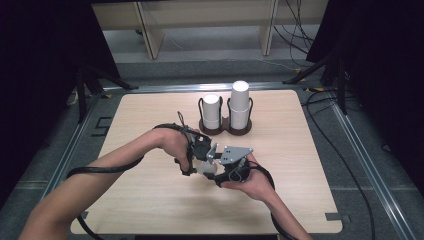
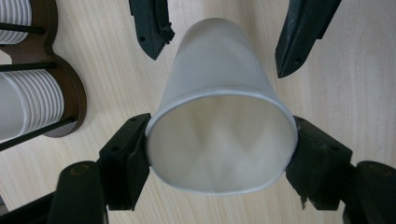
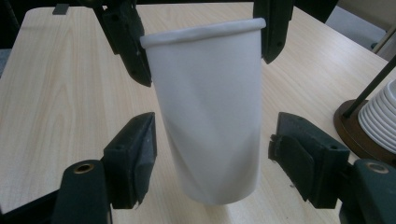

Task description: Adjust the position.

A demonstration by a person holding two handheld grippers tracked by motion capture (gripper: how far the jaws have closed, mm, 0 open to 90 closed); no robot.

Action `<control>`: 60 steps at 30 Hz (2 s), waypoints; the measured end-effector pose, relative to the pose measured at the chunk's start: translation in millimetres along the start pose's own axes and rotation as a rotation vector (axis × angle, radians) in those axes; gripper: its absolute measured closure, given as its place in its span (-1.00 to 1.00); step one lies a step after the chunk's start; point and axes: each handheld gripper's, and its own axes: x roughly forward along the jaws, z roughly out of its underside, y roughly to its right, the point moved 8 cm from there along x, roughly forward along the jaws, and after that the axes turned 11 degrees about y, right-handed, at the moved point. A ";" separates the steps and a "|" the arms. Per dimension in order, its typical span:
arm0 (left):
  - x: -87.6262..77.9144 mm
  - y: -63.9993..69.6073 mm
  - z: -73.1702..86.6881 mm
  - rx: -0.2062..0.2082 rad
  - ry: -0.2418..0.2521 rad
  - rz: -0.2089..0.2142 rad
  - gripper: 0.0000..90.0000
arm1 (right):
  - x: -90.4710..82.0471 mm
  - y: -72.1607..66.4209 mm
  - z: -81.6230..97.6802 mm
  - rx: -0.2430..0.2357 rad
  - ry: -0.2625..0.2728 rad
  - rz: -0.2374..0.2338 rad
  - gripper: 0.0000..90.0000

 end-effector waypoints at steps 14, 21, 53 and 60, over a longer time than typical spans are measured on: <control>-1.6 0.2 -4.1 0.013 -0.001 0.004 -0.36 | 5.5 -0.3 0.9 -0.021 -0.001 -0.002 -0.31; -1.6 0.2 -5.7 0.019 0.003 0.004 -0.36 | 6.7 -4.4 2.6 0.011 -0.009 -0.013 -0.31; -3.0 1.8 -12.0 0.042 0.020 0.010 -0.35 | 10.2 -3.7 5.4 -0.030 -0.012 -0.016 -0.25; -4.2 3.0 -12.7 0.041 0.036 0.016 -0.34 | 10.6 -5.0 4.8 -0.047 0.000 -0.030 -0.22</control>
